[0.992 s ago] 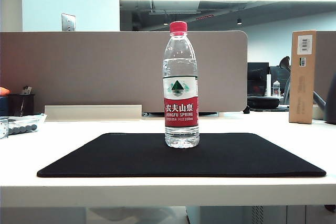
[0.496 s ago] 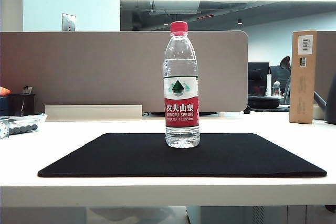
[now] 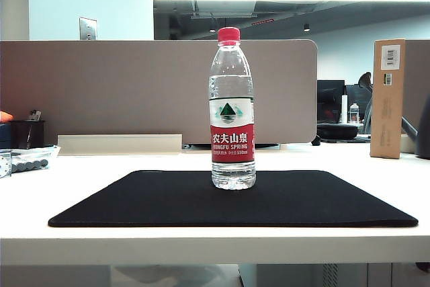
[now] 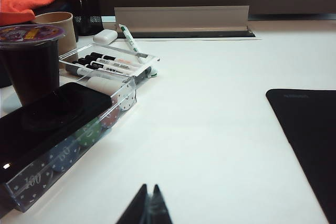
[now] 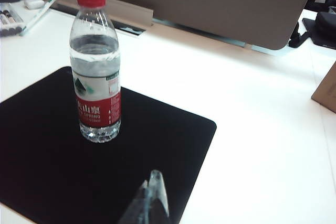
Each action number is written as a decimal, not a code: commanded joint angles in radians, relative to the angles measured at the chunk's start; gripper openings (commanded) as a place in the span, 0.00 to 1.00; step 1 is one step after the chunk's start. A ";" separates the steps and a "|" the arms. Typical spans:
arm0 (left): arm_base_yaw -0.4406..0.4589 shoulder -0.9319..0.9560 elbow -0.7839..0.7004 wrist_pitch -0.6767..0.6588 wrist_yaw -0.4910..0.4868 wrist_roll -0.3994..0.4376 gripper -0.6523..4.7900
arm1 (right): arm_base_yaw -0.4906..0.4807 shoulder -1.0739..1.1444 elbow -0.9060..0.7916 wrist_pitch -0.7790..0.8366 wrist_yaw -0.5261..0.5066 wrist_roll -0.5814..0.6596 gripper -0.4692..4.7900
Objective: Stand the plastic bottle up on the black mouse pad.
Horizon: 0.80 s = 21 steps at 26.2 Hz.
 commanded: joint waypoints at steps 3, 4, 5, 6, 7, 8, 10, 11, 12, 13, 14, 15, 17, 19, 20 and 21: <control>0.002 0.001 0.005 0.005 0.004 -0.003 0.11 | -0.007 -0.003 0.005 0.010 0.002 -0.002 0.08; 0.001 0.001 0.005 0.004 0.004 -0.003 0.11 | -0.050 -0.019 -0.002 0.018 -0.019 -0.002 0.08; 0.001 0.001 0.005 0.005 0.004 -0.003 0.11 | -0.077 -0.026 -0.010 0.025 -0.048 -0.002 0.08; 0.001 0.001 0.005 0.004 0.004 -0.003 0.11 | -0.115 -0.034 -0.019 0.025 -0.082 -0.002 0.08; 0.001 0.001 0.005 0.004 0.004 -0.003 0.11 | -0.142 -0.037 -0.028 0.026 -0.094 -0.002 0.08; 0.002 0.001 0.005 0.005 0.005 -0.003 0.11 | -0.166 -0.037 -0.040 0.035 -0.093 -0.002 0.08; 0.002 0.001 0.005 0.004 0.003 -0.003 0.11 | -0.274 -0.047 -0.119 0.134 -0.097 -0.002 0.08; 0.002 0.001 0.005 0.004 0.004 -0.003 0.11 | -0.312 -0.047 -0.143 0.171 -0.128 0.005 0.08; 0.004 0.001 0.005 0.005 0.004 -0.003 0.11 | -0.381 -0.047 -0.185 0.243 -0.233 0.020 0.08; 0.004 0.001 0.005 0.005 0.004 -0.003 0.11 | -0.414 -0.048 -0.203 0.275 -0.273 0.020 0.08; 0.004 0.001 0.005 0.004 0.004 -0.003 0.11 | -0.481 -0.047 -0.246 0.345 -0.342 0.020 0.08; 0.004 0.001 0.005 0.004 0.004 -0.003 0.11 | -0.509 -0.047 -0.267 0.378 -0.371 0.020 0.08; 0.004 0.001 0.005 0.005 0.004 -0.003 0.11 | -0.578 -0.060 -0.328 0.454 -0.433 0.021 0.08; 0.004 0.001 0.005 0.004 0.004 -0.003 0.11 | -0.621 -0.103 -0.380 0.487 -0.441 0.021 0.08; 0.004 0.001 0.005 0.004 0.004 -0.003 0.11 | -0.643 -0.138 -0.405 0.487 -0.457 0.022 0.08; 0.004 0.001 0.005 0.004 0.004 -0.003 0.11 | -0.657 -0.158 -0.417 0.485 -0.468 0.024 0.08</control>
